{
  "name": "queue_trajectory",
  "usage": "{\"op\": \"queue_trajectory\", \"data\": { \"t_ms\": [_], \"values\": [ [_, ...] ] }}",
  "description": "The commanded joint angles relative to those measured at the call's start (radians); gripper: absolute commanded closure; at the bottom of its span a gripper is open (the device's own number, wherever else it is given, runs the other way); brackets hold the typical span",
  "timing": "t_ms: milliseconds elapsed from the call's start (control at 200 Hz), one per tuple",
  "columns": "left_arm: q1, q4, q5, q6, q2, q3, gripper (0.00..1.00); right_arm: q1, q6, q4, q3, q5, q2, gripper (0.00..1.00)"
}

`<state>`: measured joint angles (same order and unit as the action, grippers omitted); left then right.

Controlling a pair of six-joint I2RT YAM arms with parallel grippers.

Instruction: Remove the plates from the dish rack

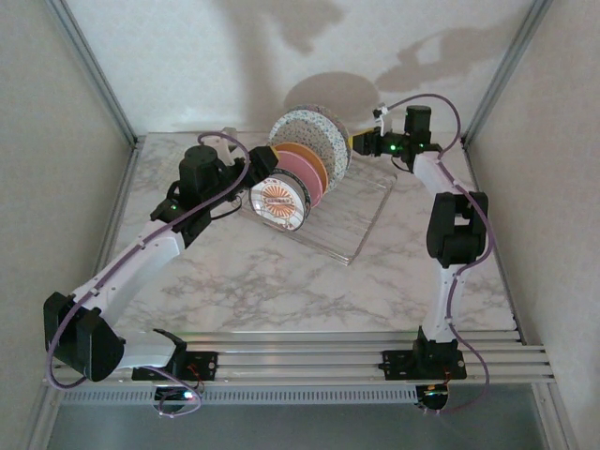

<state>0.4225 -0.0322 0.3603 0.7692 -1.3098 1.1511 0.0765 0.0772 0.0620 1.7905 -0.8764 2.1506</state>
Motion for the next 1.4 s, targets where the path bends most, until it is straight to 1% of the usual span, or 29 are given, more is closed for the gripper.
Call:
{"op": "queue_trajectory", "data": {
  "t_ms": [0, 170, 656, 941, 1286, 1397],
  "values": [
    [0.007, -0.025, 0.017, -0.021, 0.003, 0.027, 0.27, 0.002, -0.022, -0.031, 0.042, -0.018, 0.031, 0.57],
    [0.007, -0.021, 0.022, -0.020, 0.002, 0.027, 0.27, 0.004, -0.030, -0.031, 0.062, -0.020, 0.051, 0.59],
    [0.007, -0.015, 0.020, -0.015, 0.009, 0.025, 0.27, 0.024, -0.044, -0.035, 0.090, -0.007, 0.094, 0.59],
    [0.006, -0.014, 0.024, -0.012, 0.006, 0.033, 0.27, 0.033, -0.061, -0.053, 0.102, -0.010, 0.118, 0.65],
    [0.007, -0.009, 0.026, -0.015, -0.006, 0.047, 0.27, 0.057, -0.085, -0.079, 0.109, -0.016, 0.141, 0.65],
    [0.007, -0.005, 0.023, -0.016, -0.006, 0.045, 0.28, 0.059, -0.087, -0.078, 0.113, -0.015, 0.141, 0.68]
  ]
}}
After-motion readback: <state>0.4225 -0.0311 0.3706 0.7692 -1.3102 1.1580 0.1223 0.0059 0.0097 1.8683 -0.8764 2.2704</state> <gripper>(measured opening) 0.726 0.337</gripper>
